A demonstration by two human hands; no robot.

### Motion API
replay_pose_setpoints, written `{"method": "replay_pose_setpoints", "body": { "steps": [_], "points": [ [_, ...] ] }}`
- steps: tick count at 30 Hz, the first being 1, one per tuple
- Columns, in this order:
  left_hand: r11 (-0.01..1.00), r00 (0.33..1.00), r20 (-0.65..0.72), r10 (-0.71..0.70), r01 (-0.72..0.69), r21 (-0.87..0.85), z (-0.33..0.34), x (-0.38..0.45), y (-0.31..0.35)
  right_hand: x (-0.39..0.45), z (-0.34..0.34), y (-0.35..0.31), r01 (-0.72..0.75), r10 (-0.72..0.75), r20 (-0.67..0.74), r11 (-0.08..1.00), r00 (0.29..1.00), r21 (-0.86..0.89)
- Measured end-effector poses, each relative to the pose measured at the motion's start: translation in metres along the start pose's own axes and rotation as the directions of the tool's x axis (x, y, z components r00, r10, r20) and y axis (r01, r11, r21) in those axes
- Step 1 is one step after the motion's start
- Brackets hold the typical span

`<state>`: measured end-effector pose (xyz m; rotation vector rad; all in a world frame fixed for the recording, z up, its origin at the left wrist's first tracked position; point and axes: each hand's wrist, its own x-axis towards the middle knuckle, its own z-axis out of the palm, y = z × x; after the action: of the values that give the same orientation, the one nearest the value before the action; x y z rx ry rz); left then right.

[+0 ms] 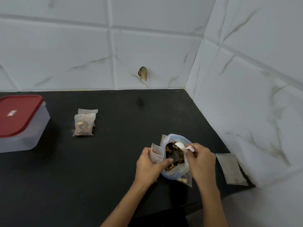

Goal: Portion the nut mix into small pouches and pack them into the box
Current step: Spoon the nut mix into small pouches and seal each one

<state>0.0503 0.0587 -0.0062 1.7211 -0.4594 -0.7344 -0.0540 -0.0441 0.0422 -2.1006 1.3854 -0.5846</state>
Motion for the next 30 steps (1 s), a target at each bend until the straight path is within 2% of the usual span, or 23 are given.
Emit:
{"method": "replay_pose_setpoints", "body": {
  "steps": [5,10,14,19,22,27,30],
  "points": [
    [0.995,0.995,-0.032,-0.092,0.093,0.035,0.006,0.004,0.005,0.000,0.024,-0.002,0.061,-0.056,0.080,0.996,0.995,-0.061],
    [0.976,0.979,0.010,-0.203,0.203,-0.081,0.005,0.009,0.006,0.000,0.022,0.003,0.089,-0.068,0.206,0.992,0.976,-0.092],
    [0.962,0.975,0.013,-0.220,0.219,-0.161,0.004,0.012,0.005,0.001,0.010,0.003,0.126,-0.111,0.261,0.991,0.959,-0.042],
    [0.957,0.975,0.020,-0.221,0.221,-0.188,0.002,0.011,0.002,0.010,0.011,0.000,0.108,-0.095,0.184,0.992,0.978,-0.061],
    [0.958,0.975,0.024,-0.219,0.220,-0.182,0.003,0.012,0.002,0.005,0.021,-0.006,0.157,-0.136,0.270,0.986,0.953,-0.060],
    [0.956,0.972,0.020,-0.232,0.232,-0.180,0.002,0.014,0.000,0.010,0.004,-0.001,0.136,-0.089,0.421,0.987,0.902,-0.084],
    [0.953,0.970,0.018,-0.244,0.243,-0.181,0.003,0.014,0.002,0.011,-0.007,0.002,0.136,-0.115,0.360,0.990,0.926,-0.033]
  ]
}}
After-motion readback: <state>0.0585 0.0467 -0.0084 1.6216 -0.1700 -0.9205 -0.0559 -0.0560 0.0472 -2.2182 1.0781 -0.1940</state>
